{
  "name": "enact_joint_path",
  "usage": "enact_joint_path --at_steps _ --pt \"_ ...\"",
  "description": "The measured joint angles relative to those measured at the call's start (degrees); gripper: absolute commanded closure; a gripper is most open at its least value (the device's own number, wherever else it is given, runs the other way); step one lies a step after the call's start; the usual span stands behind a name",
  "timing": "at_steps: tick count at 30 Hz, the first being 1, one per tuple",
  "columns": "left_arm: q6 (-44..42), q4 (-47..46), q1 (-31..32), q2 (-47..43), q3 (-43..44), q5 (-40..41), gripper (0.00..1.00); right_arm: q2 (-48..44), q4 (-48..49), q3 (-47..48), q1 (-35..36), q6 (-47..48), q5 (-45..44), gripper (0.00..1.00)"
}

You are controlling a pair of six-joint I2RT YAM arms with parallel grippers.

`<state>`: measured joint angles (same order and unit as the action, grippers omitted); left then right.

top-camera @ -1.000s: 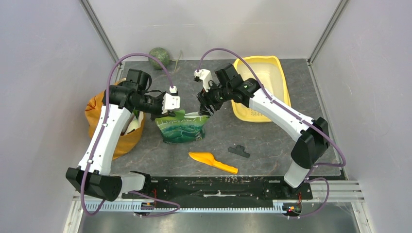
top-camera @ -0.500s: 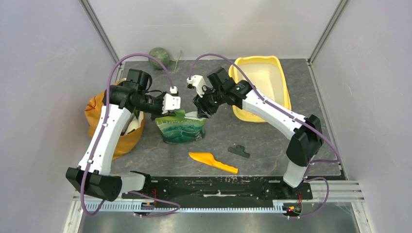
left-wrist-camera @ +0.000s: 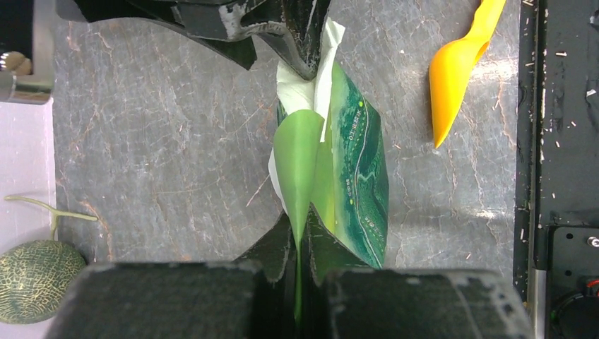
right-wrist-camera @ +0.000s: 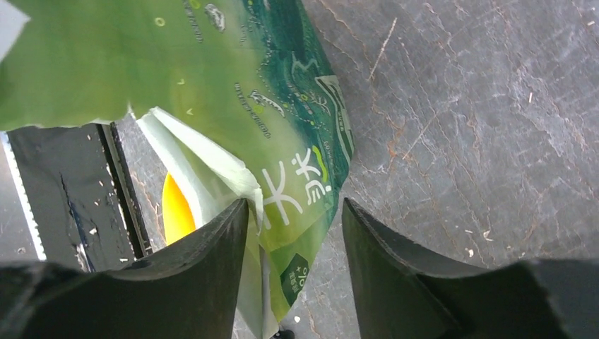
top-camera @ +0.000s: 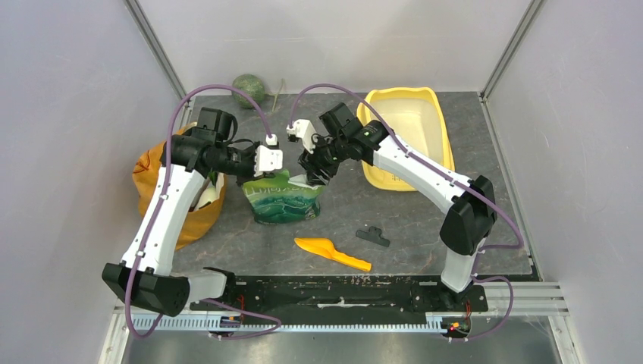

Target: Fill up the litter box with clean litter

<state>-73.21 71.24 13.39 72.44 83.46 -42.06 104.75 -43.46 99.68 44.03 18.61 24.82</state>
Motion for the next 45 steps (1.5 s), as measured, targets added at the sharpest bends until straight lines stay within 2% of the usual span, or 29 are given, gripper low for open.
enact_joint_path --at_steps 1,2,6,12,19,27,38,45 --pt "0.2 -0.1 0.0 0.0 0.0 0.0 0.98 0.0 -0.2 0.0 0.0 1.1 0.6 0.47" --pt "0.3 -0.3 0.0 0.0 0.0 0.0 0.98 0.0 -0.3 0.0 0.0 2.0 1.0 0.55" --pt "0.3 -1.0 0.2 0.0 -0.1 0.2 0.98 0.0 -1.0 0.0 0.1 4.0 2.1 1.0" --pt "0.3 -1.6 0.2 -0.5 -0.4 0.3 0.98 0.0 -1.2 0.7 0.3 1.0 0.3 1.0" --pt "0.3 -4.8 0.8 -1.6 -2.2 -0.6 0.98 -1.4 2.3 0.1 -1.3 -15.0 -4.5 1.0" --pt "2.0 -12.9 4.2 -3.5 -7.1 1.4 0.98 -1.7 3.2 -1.0 -1.8 -30.6 -8.1 1.0" --pt "8.7 -24.6 8.8 -6.4 -18.3 3.6 0.98 0.3 6.7 -1.1 -1.1 -39.2 -6.6 1.0" --pt "14.8 -28.2 9.8 -5.6 -18.5 6.1 0.98 0.8 7.4 -1.1 -0.5 -41.6 -6.2 1.0"
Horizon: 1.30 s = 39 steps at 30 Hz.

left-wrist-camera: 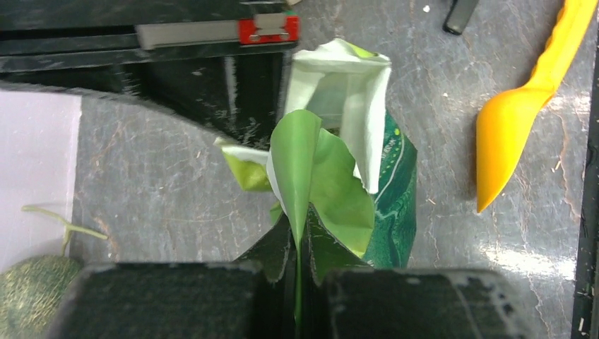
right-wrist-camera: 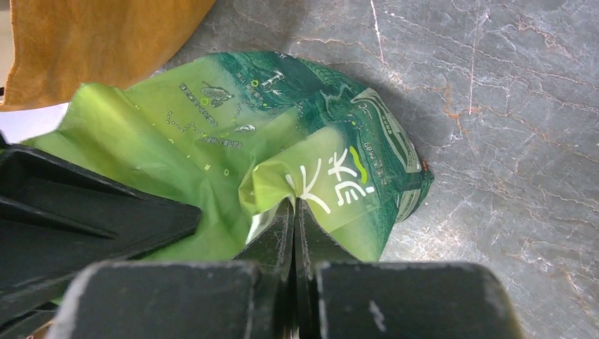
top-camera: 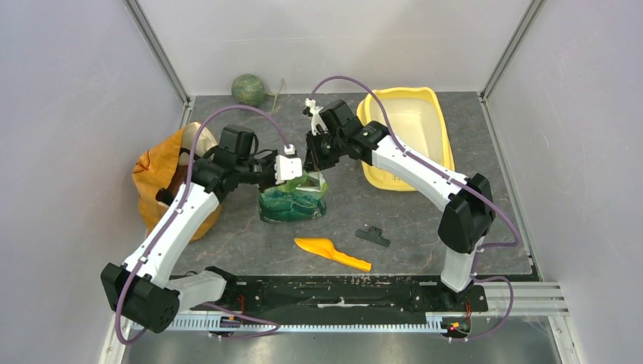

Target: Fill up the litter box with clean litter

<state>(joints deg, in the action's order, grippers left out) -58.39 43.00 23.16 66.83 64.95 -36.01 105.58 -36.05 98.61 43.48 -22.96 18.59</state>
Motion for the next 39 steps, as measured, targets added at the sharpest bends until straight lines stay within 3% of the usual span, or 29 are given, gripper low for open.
enact_joint_path --at_steps 9,10,11,14,16,21,26,32,39 --pt "2.1 2.7 -1.6 -0.7 5.2 1.0 0.98 0.0 -2.2 2.5 -0.1 3.0 -2.6 1.0" --pt "2.0 3.1 -1.6 -0.9 5.1 0.9 0.98 0.0 -2.4 2.6 -0.1 3.8 -2.6 0.96" --pt "1.9 3.3 -1.6 -1.0 5.0 0.9 0.98 0.0 -2.5 2.6 -0.1 4.8 -2.4 0.81" --pt "1.5 3.2 -1.5 -2.0 3.7 0.1 0.98 -0.6 -2.3 2.1 -0.5 7.2 -1.0 0.56" --pt "1.2 3.2 -1.5 -2.6 3.1 -0.3 0.98 -1.4 -2.3 2.0 -1.0 8.7 0.3 0.47" --pt "0.8 3.2 -1.5 -3.1 3.0 -0.3 0.98 -4.8 -2.3 2.1 -2.5 12.1 2.8 0.41" --pt "0.4 3.2 -1.5 -3.1 3.0 -0.3 0.98 -9.3 -2.5 1.5 -5.2 19.3 8.3 0.4" --pt "0.2 3.2 -1.5 -3.0 3.0 -0.6 0.98 -18.9 -3.2 -6.9 -7.7 33.4 19.2 0.34" --pt "0.2 3.2 -1.5 -2.8 3.0 -0.6 0.98 -18.4 -4.0 -10.5 -4.2 48.3 26.5 0.33"
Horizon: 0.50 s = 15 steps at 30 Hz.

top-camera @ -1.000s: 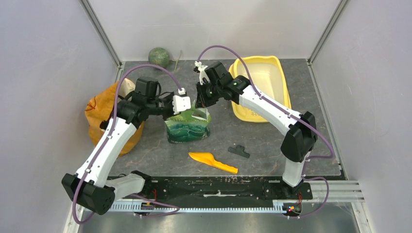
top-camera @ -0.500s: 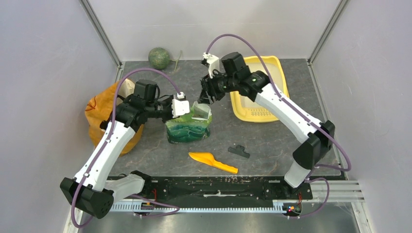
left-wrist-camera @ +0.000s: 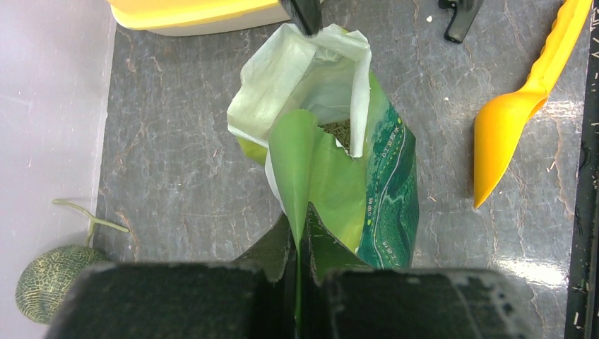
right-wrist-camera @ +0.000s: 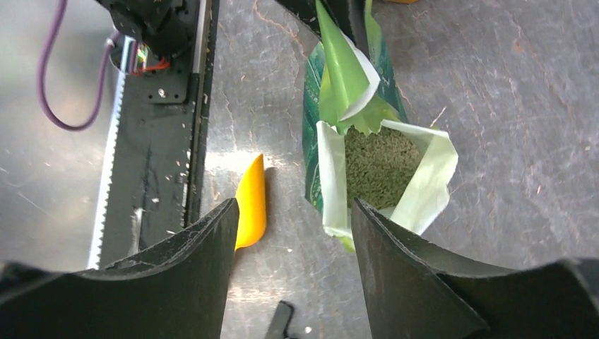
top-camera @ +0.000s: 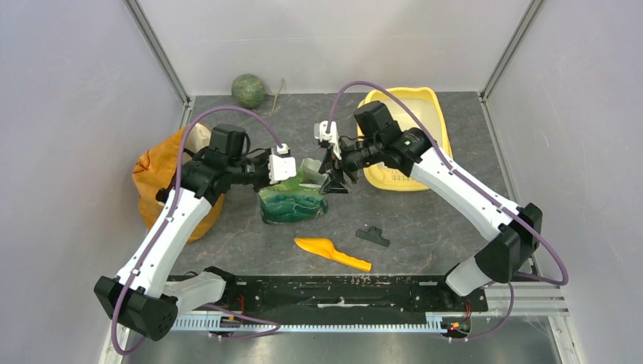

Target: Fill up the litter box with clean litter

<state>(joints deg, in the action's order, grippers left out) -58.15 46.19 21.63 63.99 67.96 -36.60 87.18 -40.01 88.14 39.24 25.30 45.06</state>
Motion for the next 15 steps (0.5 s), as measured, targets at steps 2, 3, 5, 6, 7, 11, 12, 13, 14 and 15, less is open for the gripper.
enact_joint_path --at_steps 2,3,5,6,7,11,12,13,14,15 --pt "0.0 0.0 0.0 0.0 0.0 0.0 0.98 1.6 0.0 0.0 0.6 4.0 0.4 0.33" --pt "0.0 0.0 0.0 0.1 0.0 0.0 0.98 2.6 -0.1 0.0 0.8 6.3 0.5 0.34" --pt "0.0 0.0 0.0 0.1 0.0 0.0 0.98 4.4 -0.6 0.0 1.0 9.6 0.3 0.36" --pt "0.0 0.0 0.0 0.2 0.0 -0.1 0.98 5.6 -1.1 0.0 1.2 11.5 0.2 0.36" --pt "0.0 0.0 0.0 0.2 0.0 -0.1 0.98 6.4 -1.6 0.1 1.2 12.9 0.0 0.37" --pt "0.0 -0.1 0.0 0.5 0.3 -0.2 0.98 8.5 -2.7 0.1 1.6 17.6 -0.2 0.45" --pt "0.0 -0.1 0.0 0.6 0.3 -0.2 0.98 8.6 -2.8 0.1 1.8 18.2 -0.3 0.51" --pt "0.0 -0.2 0.0 0.7 0.3 -0.2 0.98 8.6 -2.8 0.1 2.0 18.8 -0.4 0.58" --pt "0.0 -0.4 0.0 0.8 0.3 -0.2 0.98 8.6 -2.8 0.1 2.3 19.2 -0.4 0.65" --pt "0.1 -0.6 0.0 0.9 0.3 -0.2 0.98 8.6 -2.7 0.1 2.6 19.1 -0.4 0.74"
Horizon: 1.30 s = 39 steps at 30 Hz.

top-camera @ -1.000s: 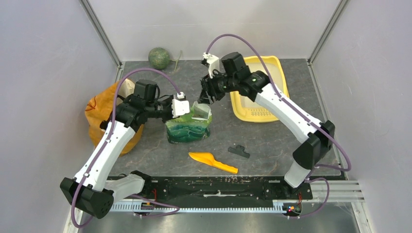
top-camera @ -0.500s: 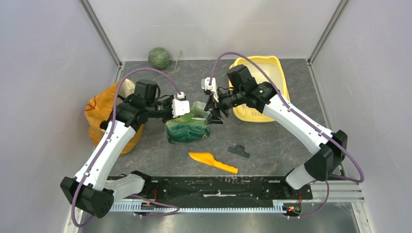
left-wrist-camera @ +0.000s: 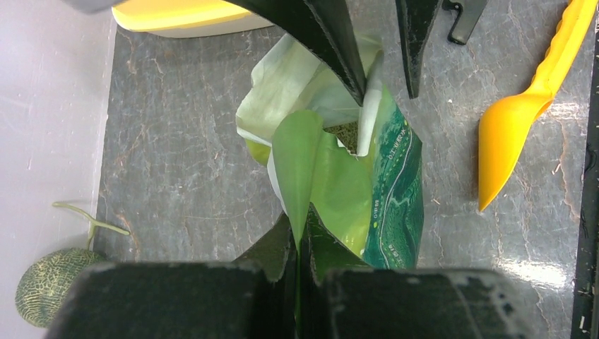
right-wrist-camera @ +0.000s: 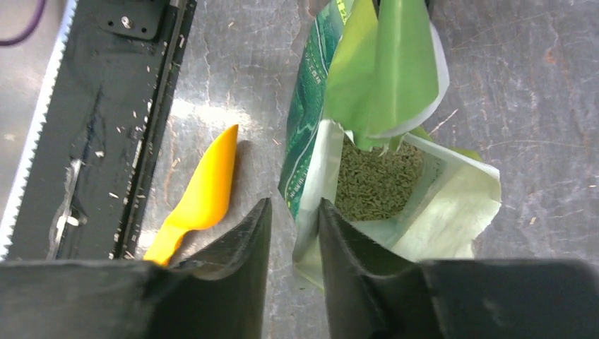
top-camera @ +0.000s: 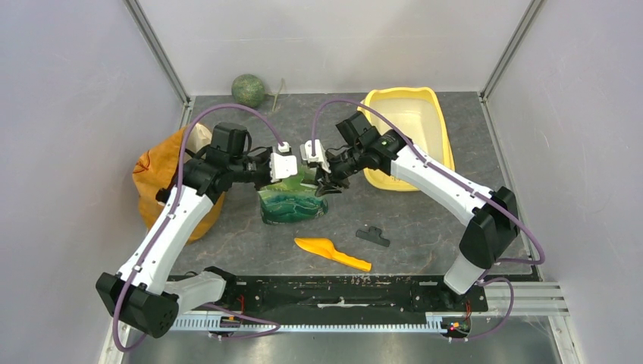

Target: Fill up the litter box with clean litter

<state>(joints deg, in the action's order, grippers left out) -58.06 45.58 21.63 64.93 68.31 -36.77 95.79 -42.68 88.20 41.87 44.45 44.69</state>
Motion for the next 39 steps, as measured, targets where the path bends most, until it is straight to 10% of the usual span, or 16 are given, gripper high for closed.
enact_joint_path --at_steps 3,27,32,39 --pt "0.3 -0.3 0.0 0.2 0.0 0.0 0.98 0.0 1.5 0.0 0.4 -1.2 -0.2 1.0" --pt "5.7 -6.8 -0.8 4.3 1.1 -1.2 0.98 -1.4 10.3 -2.4 -3.3 -13.2 0.2 1.0" --pt "3.6 -6.1 -0.7 2.6 -0.7 -2.9 0.98 -3.3 10.1 -3.9 -1.6 -13.6 0.2 0.41" --pt "2.4 -6.0 -0.5 0.9 -2.2 -3.9 0.98 -13.0 10.3 -8.0 -2.8 -19.8 -3.7 0.31"
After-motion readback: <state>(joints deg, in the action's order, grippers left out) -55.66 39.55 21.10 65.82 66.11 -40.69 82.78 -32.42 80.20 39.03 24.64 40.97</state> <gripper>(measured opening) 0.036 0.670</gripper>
